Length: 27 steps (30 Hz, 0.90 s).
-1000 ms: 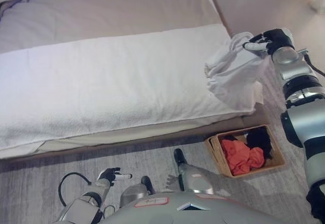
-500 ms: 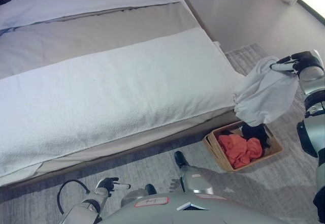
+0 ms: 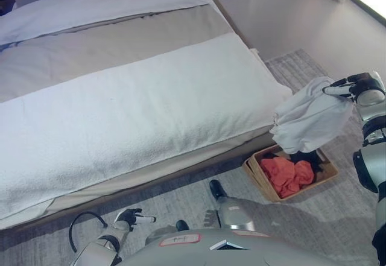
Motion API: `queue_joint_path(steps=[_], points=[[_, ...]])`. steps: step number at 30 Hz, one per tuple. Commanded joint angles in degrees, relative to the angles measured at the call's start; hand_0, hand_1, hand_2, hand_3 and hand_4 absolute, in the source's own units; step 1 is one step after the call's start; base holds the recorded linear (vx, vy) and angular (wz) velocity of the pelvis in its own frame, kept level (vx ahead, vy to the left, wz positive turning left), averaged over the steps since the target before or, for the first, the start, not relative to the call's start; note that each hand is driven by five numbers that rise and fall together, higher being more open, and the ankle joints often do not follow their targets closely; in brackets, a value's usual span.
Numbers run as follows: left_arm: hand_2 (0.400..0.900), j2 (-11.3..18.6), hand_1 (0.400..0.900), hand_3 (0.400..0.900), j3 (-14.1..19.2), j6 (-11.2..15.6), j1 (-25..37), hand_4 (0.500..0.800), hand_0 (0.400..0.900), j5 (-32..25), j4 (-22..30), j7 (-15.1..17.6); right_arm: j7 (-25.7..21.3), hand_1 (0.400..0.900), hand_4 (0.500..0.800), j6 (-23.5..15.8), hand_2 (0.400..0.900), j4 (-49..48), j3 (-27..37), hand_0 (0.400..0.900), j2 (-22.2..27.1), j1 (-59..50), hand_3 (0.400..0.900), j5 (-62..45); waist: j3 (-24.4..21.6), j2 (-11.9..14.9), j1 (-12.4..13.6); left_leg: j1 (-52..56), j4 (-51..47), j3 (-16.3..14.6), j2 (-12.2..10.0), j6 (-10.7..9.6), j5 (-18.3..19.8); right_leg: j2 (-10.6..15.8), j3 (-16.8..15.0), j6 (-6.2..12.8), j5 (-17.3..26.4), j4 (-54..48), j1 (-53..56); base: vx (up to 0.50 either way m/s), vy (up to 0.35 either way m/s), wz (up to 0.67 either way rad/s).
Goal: Put the clothes on the bed into the basket.
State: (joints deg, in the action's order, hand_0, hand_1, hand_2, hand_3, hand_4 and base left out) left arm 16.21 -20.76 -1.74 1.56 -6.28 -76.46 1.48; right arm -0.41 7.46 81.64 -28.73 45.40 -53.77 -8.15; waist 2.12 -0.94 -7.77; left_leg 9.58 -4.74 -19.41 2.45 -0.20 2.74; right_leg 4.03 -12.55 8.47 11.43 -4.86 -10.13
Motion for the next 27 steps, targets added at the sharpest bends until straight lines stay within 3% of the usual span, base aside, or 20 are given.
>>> queue_joint_path(steps=[1,11,12,27], points=[[0.900,3.09,0.900,0.900,0.50,0.11,-0.15,0.800,0.900,2.30,-1.04,1.02,-1.94,0.400,0.500,-2.55,0.400,2.33,-0.42,0.400,6.32,-9.52,0.400,2.28,0.41,-1.69,-0.37,-0.75,4.62,5.05,-1.23,0.94,7.55,0.69,-0.76,3.51,-3.31,6.50,-0.87,-0.01,0.020,-0.13],[0.900,2.66,0.900,0.900,0.18,0.20,-0.13,0.800,0.900,2.05,-0.24,0.81,-1.89,0.400,0.500,-2.07,0.400,2.82,0.31,0.400,6.06,-8.34,0.400,3.09,0.93,-2.90,-0.80,-1.31,4.77,4.99,-0.73,1.12,7.50,0.87,-1.32,3.54,-2.70,6.28,-1.53,-0.01,0.005,-0.03],[0.900,2.60,0.900,0.900,0.04,0.21,-0.06,0.800,0.900,2.09,-0.20,0.87,-2.15,0.900,0.800,-2.06,0.900,3.05,0.35,0.900,6.18,-8.39,0.900,3.24,0.93,-2.89,-0.75,-1.33,4.74,5.13,-0.72,1.10,7.47,0.89,-1.30,3.51,-2.72,6.20,-1.51,0.00,-0.012,0.06],[0.900,2.46,0.900,0.900,-0.77,0.09,0.52,0.800,0.900,2.87,0.27,0.81,-2.06,0.900,0.800,-1.82,0.900,4.01,1.11,0.900,7.90,-6.84,0.900,3.57,0.70,-2.09,0.29,-2.38,5.00,7.04,-0.94,0.81,7.00,1.44,-0.15,2.51,-2.89,6.00,-1.24,-0.01,-0.013,0.09]])
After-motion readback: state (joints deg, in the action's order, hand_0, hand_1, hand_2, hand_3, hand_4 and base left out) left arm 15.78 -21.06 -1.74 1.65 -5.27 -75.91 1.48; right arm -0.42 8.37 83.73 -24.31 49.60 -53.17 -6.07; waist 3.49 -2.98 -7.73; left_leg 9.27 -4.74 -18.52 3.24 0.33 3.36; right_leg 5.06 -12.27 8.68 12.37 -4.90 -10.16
